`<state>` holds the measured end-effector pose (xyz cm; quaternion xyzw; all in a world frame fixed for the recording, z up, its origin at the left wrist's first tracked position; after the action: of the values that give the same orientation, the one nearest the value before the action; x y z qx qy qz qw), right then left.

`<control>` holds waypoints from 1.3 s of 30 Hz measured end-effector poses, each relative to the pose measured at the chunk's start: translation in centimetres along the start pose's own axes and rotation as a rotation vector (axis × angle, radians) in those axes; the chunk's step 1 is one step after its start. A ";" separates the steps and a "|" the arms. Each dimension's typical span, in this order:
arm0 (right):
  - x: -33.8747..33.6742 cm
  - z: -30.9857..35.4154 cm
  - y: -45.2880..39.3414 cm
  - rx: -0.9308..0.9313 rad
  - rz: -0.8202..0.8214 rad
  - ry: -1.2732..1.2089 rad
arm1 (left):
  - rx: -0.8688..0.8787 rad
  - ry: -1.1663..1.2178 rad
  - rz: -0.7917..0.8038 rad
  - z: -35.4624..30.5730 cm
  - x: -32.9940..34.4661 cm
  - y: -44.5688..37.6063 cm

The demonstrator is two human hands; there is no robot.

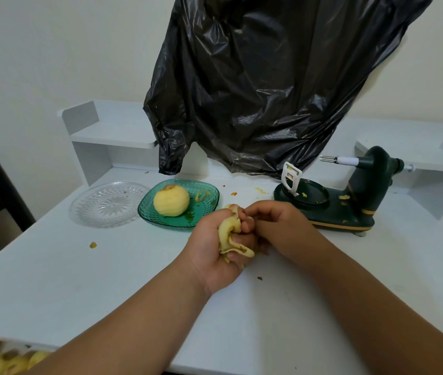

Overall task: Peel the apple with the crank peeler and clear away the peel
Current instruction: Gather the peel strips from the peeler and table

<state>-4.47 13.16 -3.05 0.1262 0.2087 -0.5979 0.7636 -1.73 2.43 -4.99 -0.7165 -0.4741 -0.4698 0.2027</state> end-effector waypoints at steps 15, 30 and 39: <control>1.1 3.5 2.5 -0.508 -0.116 0.271 | -0.048 0.125 -0.090 0.1 -1.2 -0.8; -0.3 2.7 2.0 -0.486 -0.371 0.167 | -0.011 0.141 0.025 0.0 -0.6 -0.5; -0.6 2.4 1.6 -0.480 -0.430 0.193 | 0.066 0.127 -0.086 -0.2 -1.1 -0.8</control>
<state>-2.62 12.98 -0.74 -0.0482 0.4369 -0.6642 0.6046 -2.67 2.11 -6.01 -0.6571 -0.5059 -0.5068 0.2356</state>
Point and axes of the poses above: each hand's wrist, its own y-axis away from the middle knuckle, its own x-axis out of the palm, z = x × y, the point moved 5 cm from there along -y, towards the middle knuckle, and after that the axes turned 7 degrees about y, right-handed, at the moved point
